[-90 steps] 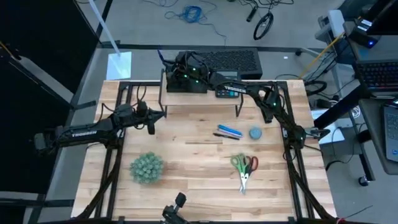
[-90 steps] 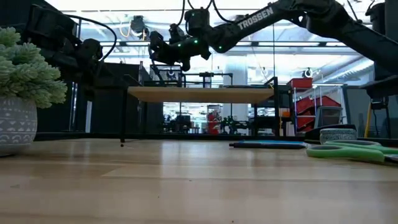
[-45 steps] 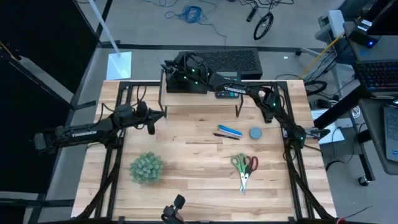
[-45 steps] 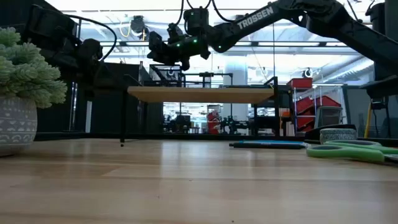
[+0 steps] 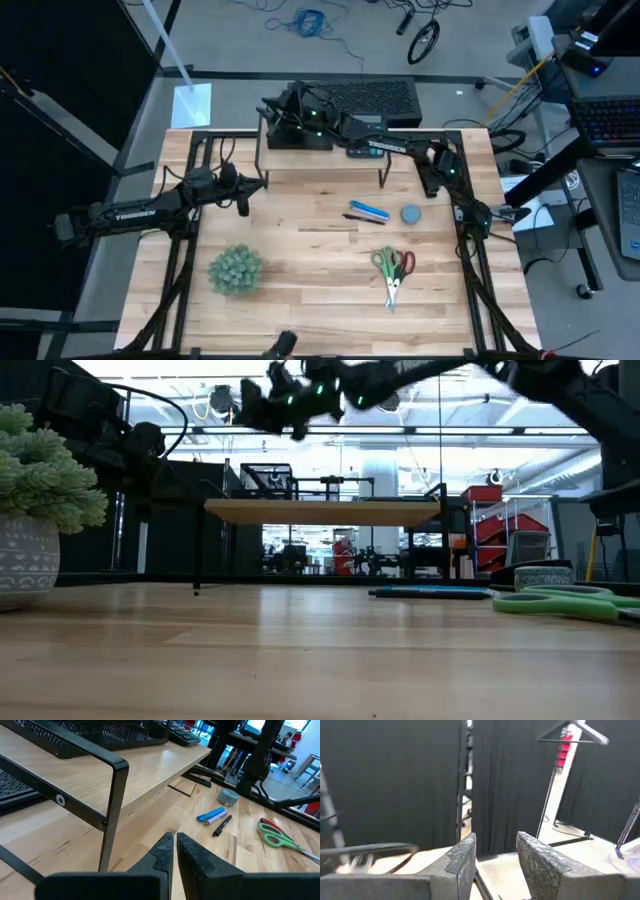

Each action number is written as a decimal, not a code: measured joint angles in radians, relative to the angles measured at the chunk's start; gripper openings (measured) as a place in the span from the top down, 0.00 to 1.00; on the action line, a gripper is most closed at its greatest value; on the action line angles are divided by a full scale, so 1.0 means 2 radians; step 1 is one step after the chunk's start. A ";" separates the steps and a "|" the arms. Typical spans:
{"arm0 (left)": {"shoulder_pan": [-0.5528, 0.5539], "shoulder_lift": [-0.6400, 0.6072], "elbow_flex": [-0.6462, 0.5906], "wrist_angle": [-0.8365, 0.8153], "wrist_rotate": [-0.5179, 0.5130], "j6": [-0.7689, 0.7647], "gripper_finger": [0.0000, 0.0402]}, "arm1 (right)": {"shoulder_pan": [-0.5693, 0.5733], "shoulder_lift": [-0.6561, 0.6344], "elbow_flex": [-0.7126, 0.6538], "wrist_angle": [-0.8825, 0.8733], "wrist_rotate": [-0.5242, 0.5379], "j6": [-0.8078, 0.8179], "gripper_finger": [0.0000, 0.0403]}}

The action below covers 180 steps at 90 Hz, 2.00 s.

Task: Pick and place office supplies into organizer
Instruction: Put the black pen into the desk organizer on the shelf

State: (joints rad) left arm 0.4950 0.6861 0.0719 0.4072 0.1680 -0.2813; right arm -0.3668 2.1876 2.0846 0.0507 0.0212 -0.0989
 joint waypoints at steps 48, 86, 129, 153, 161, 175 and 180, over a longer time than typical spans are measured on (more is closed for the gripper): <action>0.000 0.000 0.000 0.003 0.000 0.000 0.97 | 0.073 -0.174 0.001 -0.614 0.000 0.047 0.56; 0.000 0.000 0.000 0.002 0.000 0.000 0.97 | 0.164 -0.172 -0.190 -0.646 0.005 0.115 0.57; 0.000 0.000 0.000 0.002 0.000 0.000 0.97 | 0.167 -0.172 -0.395 -0.445 0.040 0.162 0.58; 0.000 0.000 0.000 0.002 0.000 0.000 0.97 | 0.166 -0.172 -0.455 -0.350 0.044 0.158 0.58; 0.000 0.000 0.000 0.002 0.000 0.000 0.97 | 0.166 -0.172 -0.467 -0.343 0.057 0.163 0.58; 0.000 0.000 0.000 0.002 0.000 0.000 0.97 | 0.161 -0.172 -0.483 -0.326 0.069 0.172 0.58; 0.000 0.000 0.000 0.002 0.000 0.000 0.97 | 0.160 -0.172 -0.488 -0.315 0.069 0.172 0.58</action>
State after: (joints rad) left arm 0.4950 0.6861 0.0719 0.4103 0.1678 -0.2817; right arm -0.0473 1.8439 1.1086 -0.5793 0.1585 0.2455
